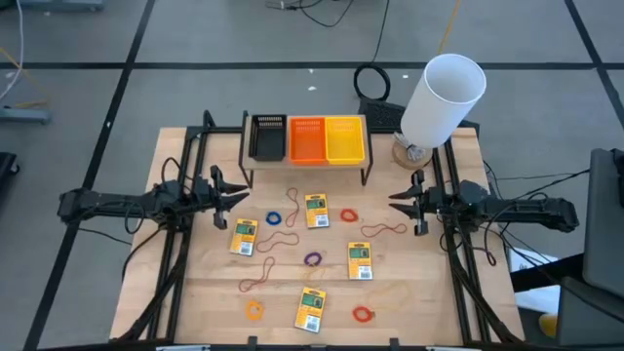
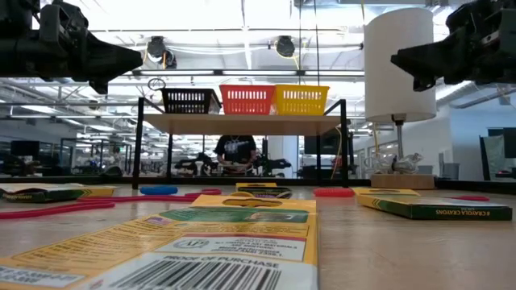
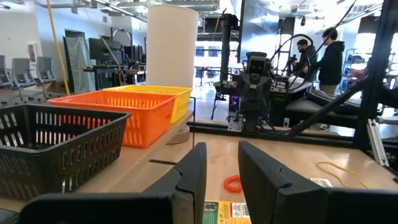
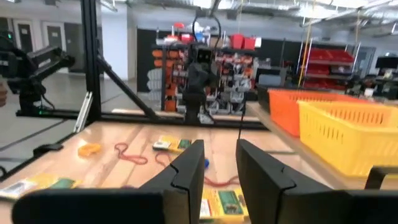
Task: Pick & Place Office Desk Supplies
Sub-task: Put the orange spring keychain into the yellow bin on the shelf
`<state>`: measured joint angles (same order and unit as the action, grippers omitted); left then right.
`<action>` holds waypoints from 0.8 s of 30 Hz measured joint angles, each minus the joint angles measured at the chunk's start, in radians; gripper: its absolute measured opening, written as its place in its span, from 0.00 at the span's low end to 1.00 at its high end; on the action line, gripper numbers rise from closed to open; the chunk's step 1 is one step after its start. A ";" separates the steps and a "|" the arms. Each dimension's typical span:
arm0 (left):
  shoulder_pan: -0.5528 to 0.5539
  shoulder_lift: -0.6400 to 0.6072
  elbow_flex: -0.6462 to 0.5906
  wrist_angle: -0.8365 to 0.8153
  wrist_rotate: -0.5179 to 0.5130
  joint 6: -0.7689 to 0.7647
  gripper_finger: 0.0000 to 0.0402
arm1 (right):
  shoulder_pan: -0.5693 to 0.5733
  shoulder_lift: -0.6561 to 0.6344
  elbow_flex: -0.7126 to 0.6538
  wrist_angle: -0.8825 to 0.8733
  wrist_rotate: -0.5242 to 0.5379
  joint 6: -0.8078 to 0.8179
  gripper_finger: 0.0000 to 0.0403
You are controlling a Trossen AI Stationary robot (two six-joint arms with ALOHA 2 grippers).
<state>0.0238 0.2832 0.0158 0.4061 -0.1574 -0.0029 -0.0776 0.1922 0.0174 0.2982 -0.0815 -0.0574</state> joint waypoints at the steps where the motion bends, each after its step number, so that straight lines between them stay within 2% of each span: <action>1: 0.000 0.000 0.000 0.000 0.000 0.000 0.20 | 0.000 0.010 0.007 -0.018 0.000 0.000 0.21; 7: 0.000 0.000 0.000 0.000 0.000 -0.001 0.20 | 0.000 0.113 0.086 -0.170 0.005 -0.003 0.21; 13: 0.000 0.000 0.000 -0.009 -0.001 -0.026 0.20 | 0.020 0.261 0.177 -0.206 0.003 -0.008 0.21; 22: 0.000 0.000 0.000 -0.019 -0.001 -0.023 0.20 | 0.066 0.460 0.429 -0.484 0.007 0.081 0.21; 24: 0.000 0.000 0.000 -0.019 -0.001 -0.022 0.20 | 0.076 0.496 0.469 -0.526 0.039 0.119 0.21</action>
<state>0.0238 0.2832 0.0158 0.3870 -0.1583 -0.0250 -0.0013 0.6878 0.4868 -0.2275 -0.0422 0.0614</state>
